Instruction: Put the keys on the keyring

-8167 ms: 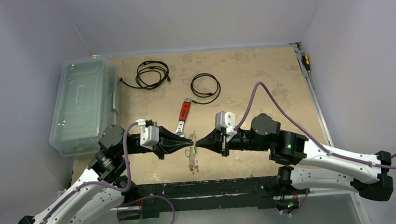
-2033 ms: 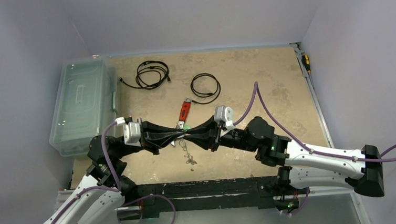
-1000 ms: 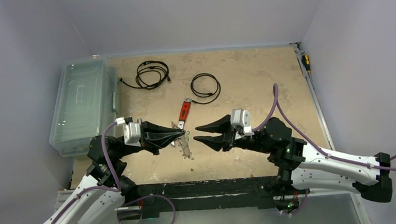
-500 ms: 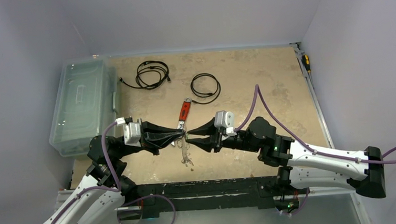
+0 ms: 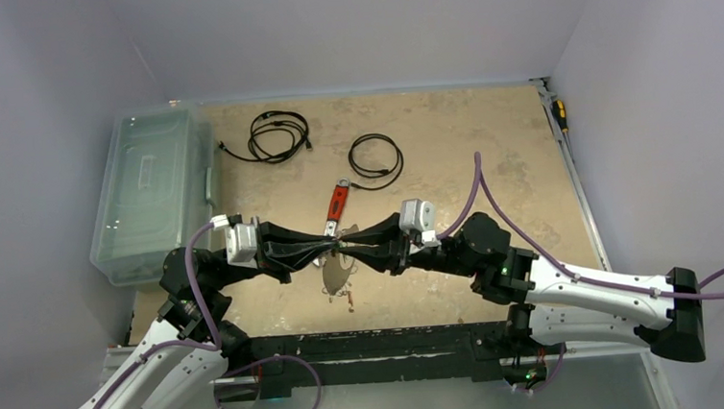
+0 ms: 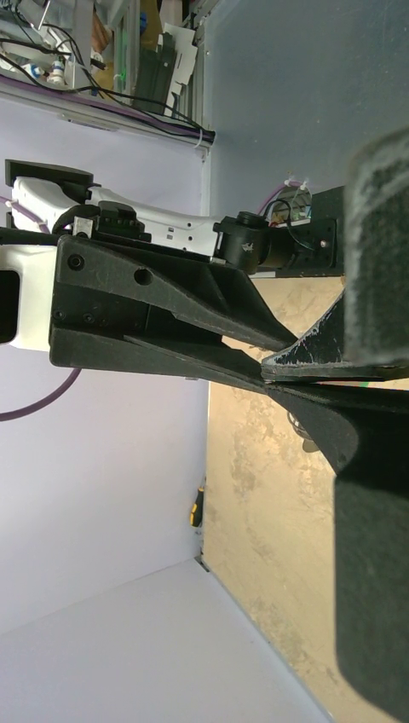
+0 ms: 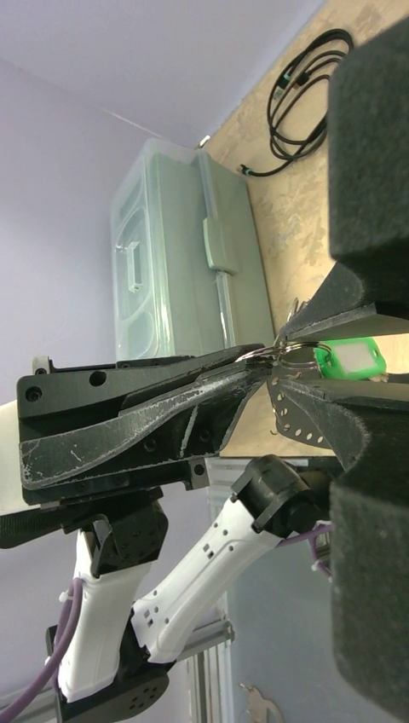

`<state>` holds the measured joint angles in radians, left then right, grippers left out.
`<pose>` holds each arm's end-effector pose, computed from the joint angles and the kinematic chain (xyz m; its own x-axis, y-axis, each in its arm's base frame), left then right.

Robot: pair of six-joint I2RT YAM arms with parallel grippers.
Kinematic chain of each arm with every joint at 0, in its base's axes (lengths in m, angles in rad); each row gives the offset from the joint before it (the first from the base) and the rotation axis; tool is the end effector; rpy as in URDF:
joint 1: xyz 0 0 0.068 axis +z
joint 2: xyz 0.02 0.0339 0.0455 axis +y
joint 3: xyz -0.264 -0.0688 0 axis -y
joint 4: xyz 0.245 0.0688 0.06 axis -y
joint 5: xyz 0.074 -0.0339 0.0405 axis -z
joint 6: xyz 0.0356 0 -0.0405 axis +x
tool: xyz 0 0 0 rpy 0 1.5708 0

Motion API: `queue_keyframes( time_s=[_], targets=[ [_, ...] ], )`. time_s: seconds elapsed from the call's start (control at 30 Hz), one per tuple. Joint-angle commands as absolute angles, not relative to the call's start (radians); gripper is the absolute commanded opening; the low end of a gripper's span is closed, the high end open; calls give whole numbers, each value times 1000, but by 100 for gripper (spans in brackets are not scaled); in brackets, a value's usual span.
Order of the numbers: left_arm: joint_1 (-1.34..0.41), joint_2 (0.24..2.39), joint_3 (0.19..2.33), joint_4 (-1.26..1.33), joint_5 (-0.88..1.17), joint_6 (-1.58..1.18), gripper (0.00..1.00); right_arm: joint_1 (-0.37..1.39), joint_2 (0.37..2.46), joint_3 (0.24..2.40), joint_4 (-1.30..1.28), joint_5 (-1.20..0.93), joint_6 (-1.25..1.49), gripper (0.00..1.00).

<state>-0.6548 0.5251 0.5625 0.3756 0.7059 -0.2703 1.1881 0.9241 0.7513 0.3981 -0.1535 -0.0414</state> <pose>0.0865 -0.0955 0.3555 0.0572 -0.3001 -0.9522 0.9858 0.1677 0.0063 0.0767 0.2052 0.3656 0.1236 0.1975 -0.9725 -0.9681 0.2392 -0.0745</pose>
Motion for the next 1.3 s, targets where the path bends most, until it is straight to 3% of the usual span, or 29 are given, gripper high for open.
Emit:
queue_keyframes(
  time_s=[0.0, 0.6, 0.83, 1.07, 1.27],
  targets=[
    [-650, 514, 568, 420, 706, -272, 0, 1183, 935, 794, 468, -177, -32, 24],
    [-650, 506, 566, 419, 695, -270, 0, 1183, 986, 793, 524, -180, -15, 15],
    [-650, 501, 566, 416, 687, -268, 0, 1182, 999, 805, 528, -195, -20, 0],
    [-650, 486, 576, 375, 668, -238, 0, 1181, 995, 816, 472, -196, -48, 0],
    [-649, 465, 610, 279, 642, -159, 52, 1180, 976, 896, 206, -135, -116, 0]
  ],
)
